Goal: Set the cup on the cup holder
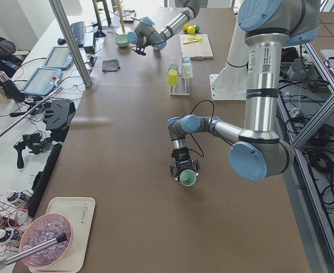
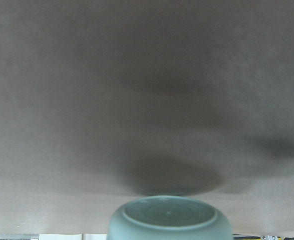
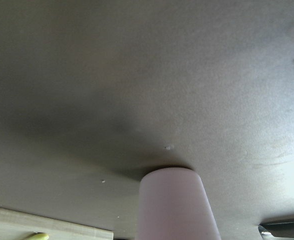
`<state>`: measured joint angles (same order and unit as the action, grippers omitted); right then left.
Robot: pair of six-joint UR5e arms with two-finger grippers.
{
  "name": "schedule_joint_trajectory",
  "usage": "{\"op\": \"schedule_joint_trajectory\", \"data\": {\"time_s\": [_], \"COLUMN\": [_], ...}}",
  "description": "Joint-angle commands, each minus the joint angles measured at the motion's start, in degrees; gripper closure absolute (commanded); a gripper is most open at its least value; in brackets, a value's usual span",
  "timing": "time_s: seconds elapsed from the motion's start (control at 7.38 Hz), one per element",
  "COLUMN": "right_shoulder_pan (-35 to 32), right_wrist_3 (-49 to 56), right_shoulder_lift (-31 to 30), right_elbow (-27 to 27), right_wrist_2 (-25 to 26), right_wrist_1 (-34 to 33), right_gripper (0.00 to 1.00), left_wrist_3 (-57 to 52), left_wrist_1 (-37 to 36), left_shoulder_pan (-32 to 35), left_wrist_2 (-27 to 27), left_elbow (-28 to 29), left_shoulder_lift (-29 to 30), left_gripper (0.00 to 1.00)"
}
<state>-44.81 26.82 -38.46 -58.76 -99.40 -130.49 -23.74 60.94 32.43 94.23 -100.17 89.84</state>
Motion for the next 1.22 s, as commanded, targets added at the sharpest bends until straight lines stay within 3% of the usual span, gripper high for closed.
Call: {"op": "schedule_joint_trajectory", "data": {"time_s": [0.0, 0.14, 0.41, 0.68, 1.08], "right_shoulder_pan": [1.2, 1.6, 2.4, 2.4, 3.0], "right_wrist_3": [1.3, 2.3, 2.9, 3.9, 5.6], "right_shoulder_lift": [0.2, 0.3, 0.3, 0.2, 0.0], "right_elbow": [1.3, 2.3, 3.7, 4.0, 4.4], "right_wrist_2": [2.9, 3.3, 3.8, 5.9, 7.1], "right_wrist_1": [-0.1, -0.1, -0.1, -0.1, -0.1], "right_gripper": [0.00, 0.00, 0.00, 0.00, 0.00], "left_wrist_3": [-0.4, -3.3, -8.0, -19.4, -19.0], "left_wrist_1": [0.1, 0.1, 0.3, 4.8, 8.8], "left_shoulder_pan": [1.3, 2.8, 9.7, 17.9, 24.8], "left_wrist_2": [0.0, -0.1, -2.5, -2.8, -1.9], "left_elbow": [-1.9, -3.4, -6.3, -7.4, -7.3], "left_shoulder_lift": [-1.2, -1.3, -0.6, 0.0, 7.2], "left_gripper": [0.89, 0.94, 0.96, 1.00, 1.00]}}
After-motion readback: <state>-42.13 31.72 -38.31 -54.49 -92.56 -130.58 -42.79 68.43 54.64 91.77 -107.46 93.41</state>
